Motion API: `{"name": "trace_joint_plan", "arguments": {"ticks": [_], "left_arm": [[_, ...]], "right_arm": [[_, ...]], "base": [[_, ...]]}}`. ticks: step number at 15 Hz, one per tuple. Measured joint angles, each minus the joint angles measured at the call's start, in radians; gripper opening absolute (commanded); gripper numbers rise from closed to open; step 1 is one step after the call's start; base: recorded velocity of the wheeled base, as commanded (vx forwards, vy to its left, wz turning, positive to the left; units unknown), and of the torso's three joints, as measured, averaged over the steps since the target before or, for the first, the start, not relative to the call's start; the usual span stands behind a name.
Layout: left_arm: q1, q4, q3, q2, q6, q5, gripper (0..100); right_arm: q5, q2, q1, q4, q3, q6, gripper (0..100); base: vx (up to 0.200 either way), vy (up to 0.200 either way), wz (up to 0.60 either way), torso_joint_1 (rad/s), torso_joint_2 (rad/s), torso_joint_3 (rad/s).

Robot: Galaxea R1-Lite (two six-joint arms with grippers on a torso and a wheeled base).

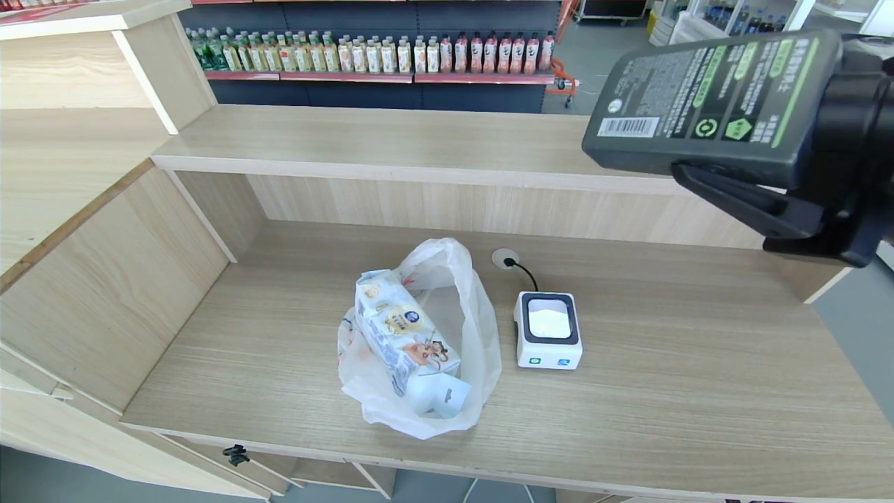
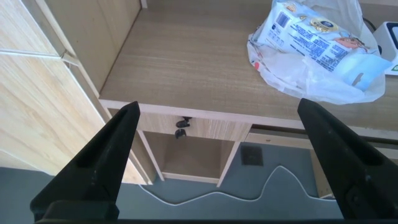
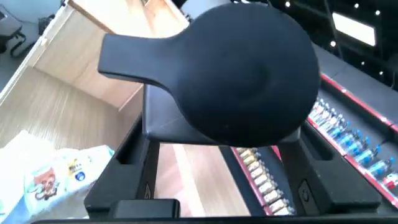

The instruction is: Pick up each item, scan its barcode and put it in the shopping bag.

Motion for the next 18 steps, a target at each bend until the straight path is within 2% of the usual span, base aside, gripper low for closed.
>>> {"name": "trace_joint_plan", "arguments": {"ticks": [3, 6, 9, 18], "left_arm": [[0.0, 0.0, 0.0, 0.0, 0.0, 0.0, 100], [0.0, 0.0, 0.0, 0.0, 0.0, 0.0, 100], [0.0, 0.0, 0.0, 0.0, 0.0, 0.0, 100], [0.0, 0.0, 0.0, 0.0, 0.0, 0.0, 100]], "right_arm": [[-0.031, -0.026, 0.135, -0.055, 0.01, -0.028, 0], [-0.037, -0.051, 0.216, -0.103, 0.064, -0.04, 0], [-0.038, -0.087, 0.25, -0.113, 0.15, -0.061, 0], [-0.037, -0.165, 0.29, -0.113, 0.29, -0.061, 0]], "base": [[0.0, 0.0, 0.0, 0.0, 0.0, 0.0], [0.0, 0.0, 0.0, 0.0, 0.0, 0.0], [0.0, 0.0, 0.0, 0.0, 0.0, 0.0], [0.0, 0.0, 0.0, 0.0, 0.0, 0.0]]}}
